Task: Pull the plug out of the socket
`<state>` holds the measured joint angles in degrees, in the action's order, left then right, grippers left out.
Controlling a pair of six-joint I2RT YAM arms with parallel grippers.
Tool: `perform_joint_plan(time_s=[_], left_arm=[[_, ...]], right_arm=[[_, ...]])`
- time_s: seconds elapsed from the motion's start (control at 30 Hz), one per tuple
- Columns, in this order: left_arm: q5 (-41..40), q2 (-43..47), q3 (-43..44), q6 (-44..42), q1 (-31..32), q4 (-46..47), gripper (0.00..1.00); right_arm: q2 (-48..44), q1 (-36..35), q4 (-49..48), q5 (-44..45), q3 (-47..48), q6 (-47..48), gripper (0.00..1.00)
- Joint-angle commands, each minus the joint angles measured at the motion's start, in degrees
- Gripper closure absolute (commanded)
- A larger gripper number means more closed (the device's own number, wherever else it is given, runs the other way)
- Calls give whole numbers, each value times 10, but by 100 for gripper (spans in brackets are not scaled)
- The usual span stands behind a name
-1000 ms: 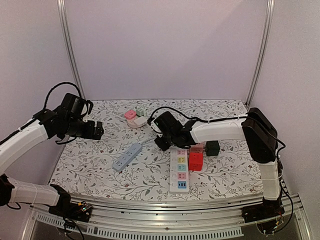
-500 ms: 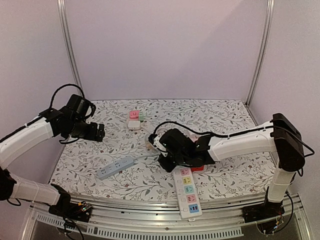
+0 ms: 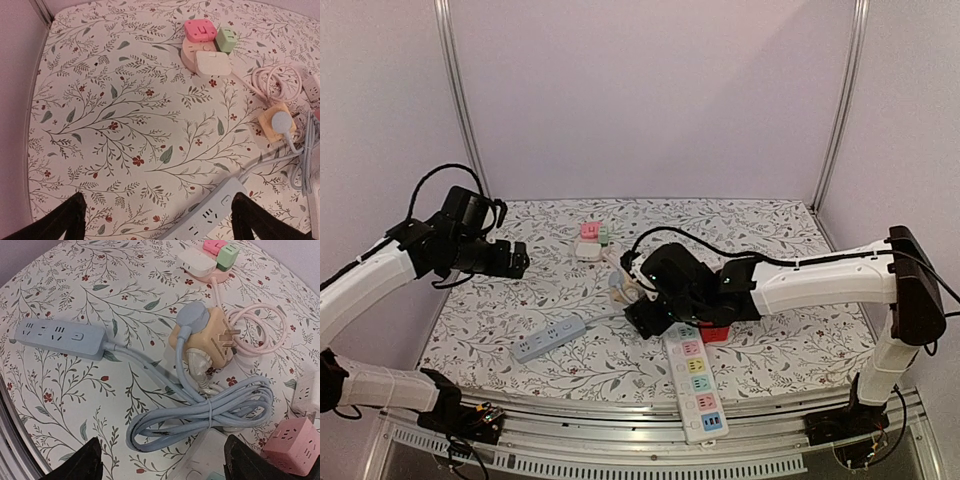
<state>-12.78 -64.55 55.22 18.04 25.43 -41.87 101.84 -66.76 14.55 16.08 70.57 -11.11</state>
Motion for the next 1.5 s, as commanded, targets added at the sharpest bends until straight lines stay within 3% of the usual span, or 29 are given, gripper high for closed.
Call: perform_joint_plan(time_s=[0.0, 0.1, 0.27, 0.57, 1.0, 1.17, 1.47], left_arm=[[34, 41, 5, -4, -2, 56, 1], [61, 21, 62, -5, -2, 52, 0], [63, -2, 121, -16, -2, 83, 1], [76, 30, 52, -1, -11, 101, 0], [118, 13, 52, 10, -11, 103, 1], [109, 14, 50, 8, -10, 102, 0], [118, 7, 51, 6, -10, 101, 1]], right_arm=[[-17, -3, 58, 78, 61, -13, 15], [8, -2, 92, 97, 114, -17, 15], [88, -3, 144, 82, 200, -39, 25], [197, -2, 168, 66, 290, -88, 34], [273, 26, 187, 42, 336, -114, 44], [305, 29, 202, 35, 368, -94, 58], [337, 39, 203, 41, 407, -85, 58]])
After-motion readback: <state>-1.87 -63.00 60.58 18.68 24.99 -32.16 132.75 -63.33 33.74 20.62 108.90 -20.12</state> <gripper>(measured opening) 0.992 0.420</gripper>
